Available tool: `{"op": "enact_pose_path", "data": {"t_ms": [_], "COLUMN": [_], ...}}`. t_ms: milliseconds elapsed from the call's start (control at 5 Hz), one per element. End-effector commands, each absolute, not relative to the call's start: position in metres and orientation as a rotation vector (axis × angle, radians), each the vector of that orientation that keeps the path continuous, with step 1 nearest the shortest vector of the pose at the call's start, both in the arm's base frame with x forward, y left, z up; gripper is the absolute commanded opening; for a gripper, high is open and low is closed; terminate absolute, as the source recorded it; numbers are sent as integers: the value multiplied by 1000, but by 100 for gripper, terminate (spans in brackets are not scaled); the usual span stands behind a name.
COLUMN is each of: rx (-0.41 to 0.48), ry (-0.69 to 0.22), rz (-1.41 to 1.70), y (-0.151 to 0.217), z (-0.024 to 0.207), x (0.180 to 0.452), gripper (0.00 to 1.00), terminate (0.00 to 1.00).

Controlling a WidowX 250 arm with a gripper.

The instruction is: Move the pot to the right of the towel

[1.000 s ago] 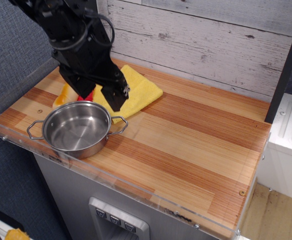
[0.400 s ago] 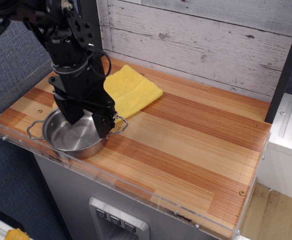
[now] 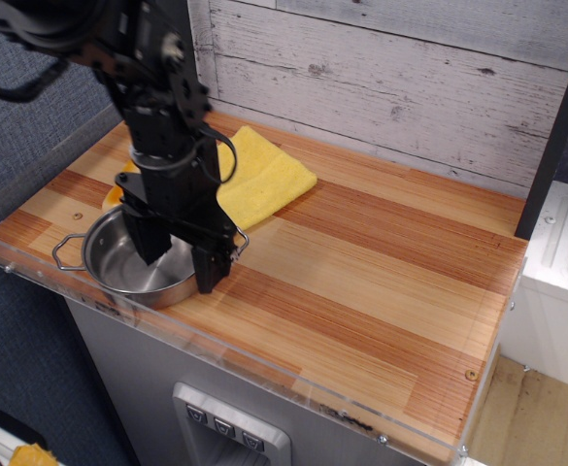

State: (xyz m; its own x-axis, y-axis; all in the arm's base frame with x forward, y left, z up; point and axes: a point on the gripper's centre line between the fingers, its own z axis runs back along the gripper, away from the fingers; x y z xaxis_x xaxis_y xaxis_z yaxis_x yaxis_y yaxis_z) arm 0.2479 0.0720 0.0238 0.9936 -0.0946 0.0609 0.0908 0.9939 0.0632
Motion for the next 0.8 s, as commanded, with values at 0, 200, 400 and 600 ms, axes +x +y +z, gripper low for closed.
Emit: {"op": "enact_pose_path", "data": {"t_ms": [0,200,400,600], "rx": [136,145,144,141], "ry": [6,-14,-26,-41], "rz": [-164,-157,-151,-147], "y": [61,56,52,50], "z": [11,16,17,17], "x": [263,266,268,269], "gripper": [100,0,0,0], "terminate": [0,0,0,0]}}
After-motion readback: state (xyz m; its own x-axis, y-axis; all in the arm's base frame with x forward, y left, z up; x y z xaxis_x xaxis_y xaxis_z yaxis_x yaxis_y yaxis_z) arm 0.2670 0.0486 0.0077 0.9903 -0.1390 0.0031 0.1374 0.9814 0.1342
